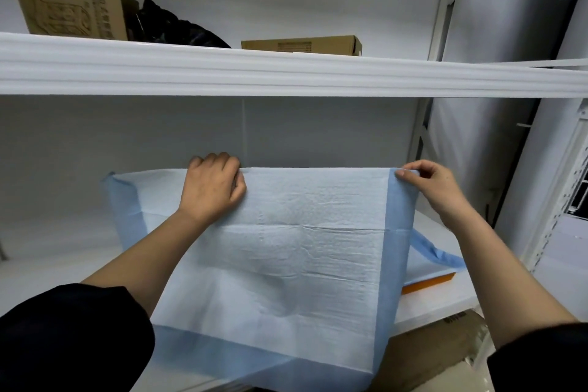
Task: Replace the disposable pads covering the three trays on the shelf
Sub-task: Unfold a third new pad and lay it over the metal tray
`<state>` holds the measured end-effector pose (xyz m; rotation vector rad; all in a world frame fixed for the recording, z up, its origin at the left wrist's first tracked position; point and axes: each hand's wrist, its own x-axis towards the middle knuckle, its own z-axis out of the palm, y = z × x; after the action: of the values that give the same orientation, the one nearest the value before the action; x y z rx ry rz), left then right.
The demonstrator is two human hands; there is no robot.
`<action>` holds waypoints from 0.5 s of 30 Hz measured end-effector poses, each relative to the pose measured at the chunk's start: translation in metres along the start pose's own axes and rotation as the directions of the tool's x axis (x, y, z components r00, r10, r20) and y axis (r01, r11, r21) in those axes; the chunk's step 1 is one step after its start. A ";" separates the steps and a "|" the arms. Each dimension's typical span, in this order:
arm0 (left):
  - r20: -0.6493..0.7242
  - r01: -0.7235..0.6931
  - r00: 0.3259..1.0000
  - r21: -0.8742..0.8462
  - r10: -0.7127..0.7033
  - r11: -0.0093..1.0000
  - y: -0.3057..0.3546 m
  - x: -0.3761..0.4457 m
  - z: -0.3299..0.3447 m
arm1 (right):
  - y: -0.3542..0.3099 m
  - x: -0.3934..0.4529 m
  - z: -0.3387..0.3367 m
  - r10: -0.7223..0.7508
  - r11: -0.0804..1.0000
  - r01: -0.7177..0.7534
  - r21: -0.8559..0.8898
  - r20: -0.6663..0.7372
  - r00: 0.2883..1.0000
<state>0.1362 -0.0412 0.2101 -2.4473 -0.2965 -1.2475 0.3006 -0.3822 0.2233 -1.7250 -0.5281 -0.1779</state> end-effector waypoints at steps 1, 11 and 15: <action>-0.007 -0.006 1.000 -0.008 0.006 1.000 0.001 0.001 0.000 | 0.001 0.002 -0.001 -0.005 0.999 0.004 -0.040 -0.029 1.000; -0.147 -0.226 0.963 0.030 0.228 0.974 0.044 0.019 0.002 | -0.028 -0.028 0.112 -0.529 0.429 0.623 -0.654 0.378 0.760; -0.165 -0.255 0.952 0.044 0.259 0.966 0.048 0.023 -0.001 | -0.037 -0.020 0.136 -0.491 0.491 0.613 -0.619 0.384 0.782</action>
<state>0.1657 -0.0846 0.2182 -2.2550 0.0547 -1.3157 0.2444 -0.2518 0.2169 -2.2874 -1.2769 -0.8267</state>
